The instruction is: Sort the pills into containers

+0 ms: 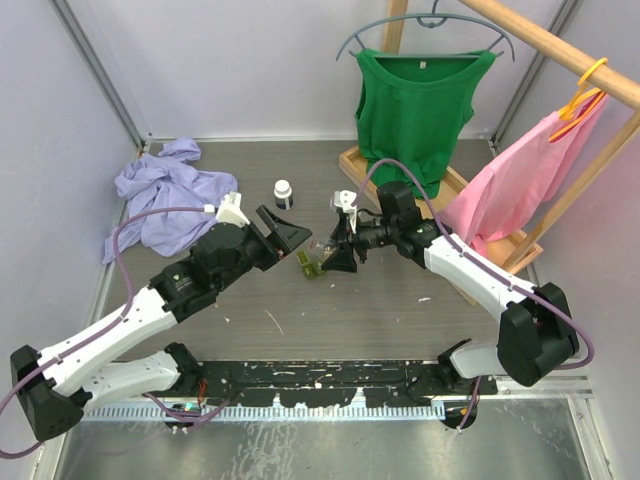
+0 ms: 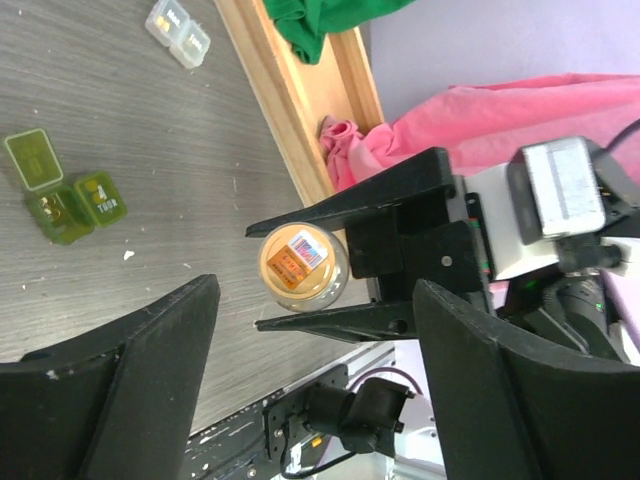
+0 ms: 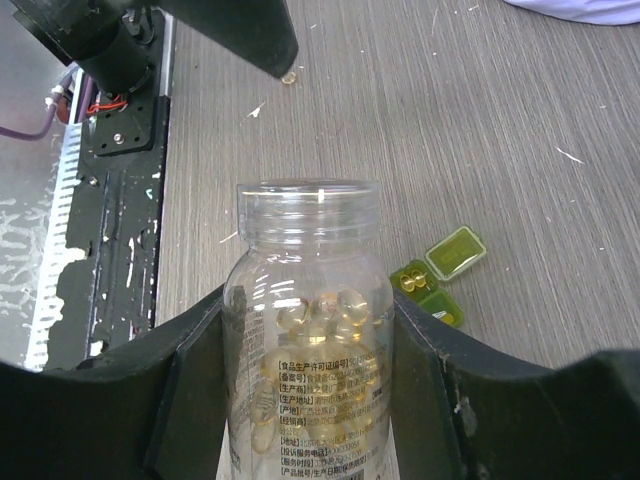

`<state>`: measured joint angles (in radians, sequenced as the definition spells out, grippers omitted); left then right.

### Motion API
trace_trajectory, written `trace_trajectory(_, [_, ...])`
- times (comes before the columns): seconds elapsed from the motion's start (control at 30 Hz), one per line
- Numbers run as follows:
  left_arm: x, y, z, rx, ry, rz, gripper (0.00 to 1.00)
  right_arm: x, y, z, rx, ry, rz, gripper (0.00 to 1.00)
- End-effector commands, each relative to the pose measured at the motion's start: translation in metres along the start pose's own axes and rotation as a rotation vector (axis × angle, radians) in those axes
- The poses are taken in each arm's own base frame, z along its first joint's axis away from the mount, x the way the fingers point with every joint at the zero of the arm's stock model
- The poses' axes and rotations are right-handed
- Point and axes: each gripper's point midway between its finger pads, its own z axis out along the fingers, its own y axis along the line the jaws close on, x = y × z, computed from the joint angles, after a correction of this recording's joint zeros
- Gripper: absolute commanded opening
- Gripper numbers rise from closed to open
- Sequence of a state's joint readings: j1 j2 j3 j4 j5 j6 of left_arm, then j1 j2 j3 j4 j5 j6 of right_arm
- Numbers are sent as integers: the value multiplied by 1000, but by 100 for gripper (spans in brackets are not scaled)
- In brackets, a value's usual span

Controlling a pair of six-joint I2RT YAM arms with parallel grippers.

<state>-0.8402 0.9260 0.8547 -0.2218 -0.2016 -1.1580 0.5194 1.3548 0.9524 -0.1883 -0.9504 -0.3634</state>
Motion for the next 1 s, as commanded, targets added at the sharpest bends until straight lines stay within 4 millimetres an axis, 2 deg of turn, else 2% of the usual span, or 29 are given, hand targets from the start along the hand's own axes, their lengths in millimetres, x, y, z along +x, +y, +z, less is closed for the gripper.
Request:
trace_trajectory(0.0, [-11, -26, 8, 47, -45, -6, 76, -26, -6, -4, 20, -50, -72, 1])
trace_trajectory(0.3, [8, -30, 31, 38, 25, 9, 67, -26, -6, -4, 18, -52, -72, 1])
trace_trajectory(0.4, [12, -29, 34, 33, 40, 7, 66, -27, -6, -5, 18, -53, -71, 1])
trace_trajectory(0.53, [18, -29, 38, 37, 63, 5, 57, -27, -5, -4, 17, -53, -69, 1])
trace_trajectory(0.73, [23, -26, 42, 29, 84, 7, 52, -27, -5, -4, 15, -53, -66, 1])
trace_trajectory(0.97, [28, -23, 41, 35, 103, 18, 33, -29, -2, -5, -1, -65, -48, 1])
